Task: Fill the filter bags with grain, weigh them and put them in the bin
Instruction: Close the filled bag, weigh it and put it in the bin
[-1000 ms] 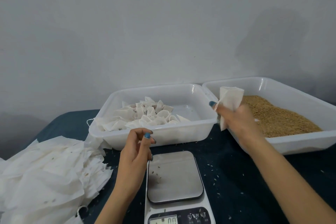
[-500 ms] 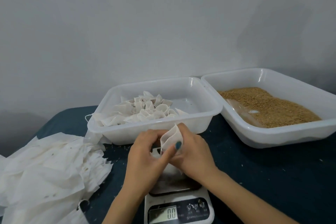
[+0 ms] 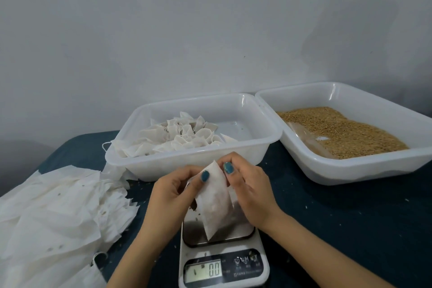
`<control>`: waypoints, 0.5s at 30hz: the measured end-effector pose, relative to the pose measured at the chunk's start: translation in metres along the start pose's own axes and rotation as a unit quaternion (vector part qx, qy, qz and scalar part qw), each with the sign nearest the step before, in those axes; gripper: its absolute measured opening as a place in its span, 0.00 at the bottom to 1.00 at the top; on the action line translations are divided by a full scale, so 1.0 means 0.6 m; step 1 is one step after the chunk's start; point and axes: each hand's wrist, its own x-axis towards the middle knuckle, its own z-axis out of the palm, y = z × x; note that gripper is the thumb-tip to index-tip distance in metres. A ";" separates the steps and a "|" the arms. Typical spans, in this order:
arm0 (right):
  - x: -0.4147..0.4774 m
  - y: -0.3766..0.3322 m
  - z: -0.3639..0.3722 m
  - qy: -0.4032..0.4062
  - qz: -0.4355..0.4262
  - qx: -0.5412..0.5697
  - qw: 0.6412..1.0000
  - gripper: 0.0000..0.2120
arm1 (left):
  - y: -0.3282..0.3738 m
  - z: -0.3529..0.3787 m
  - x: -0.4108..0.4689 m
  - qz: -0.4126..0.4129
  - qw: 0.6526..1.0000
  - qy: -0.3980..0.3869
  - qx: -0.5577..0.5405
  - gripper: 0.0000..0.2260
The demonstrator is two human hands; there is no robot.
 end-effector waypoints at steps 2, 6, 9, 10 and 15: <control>0.001 0.006 -0.003 0.007 0.019 -0.009 1.000 0.29 | -0.007 -0.004 0.002 -0.019 0.999 -0.032 0.032 0.07; 0.000 0.017 -0.008 0.025 0.040 -0.046 0.998 0.24 | -0.018 -0.014 0.003 -0.016 0.988 -0.023 0.151 0.06; -0.001 0.025 -0.008 0.038 0.040 -0.065 0.996 0.22 | -0.018 -0.020 0.003 -0.014 0.980 0.017 0.200 0.10; -0.001 0.026 -0.008 0.046 0.039 -0.070 0.996 0.21 | -0.020 -0.022 0.004 -0.012 0.976 0.026 0.216 0.13; -0.001 0.033 -0.008 0.073 0.037 -0.076 0.994 0.19 | -0.027 -0.027 0.005 -0.016 0.971 0.054 0.231 0.15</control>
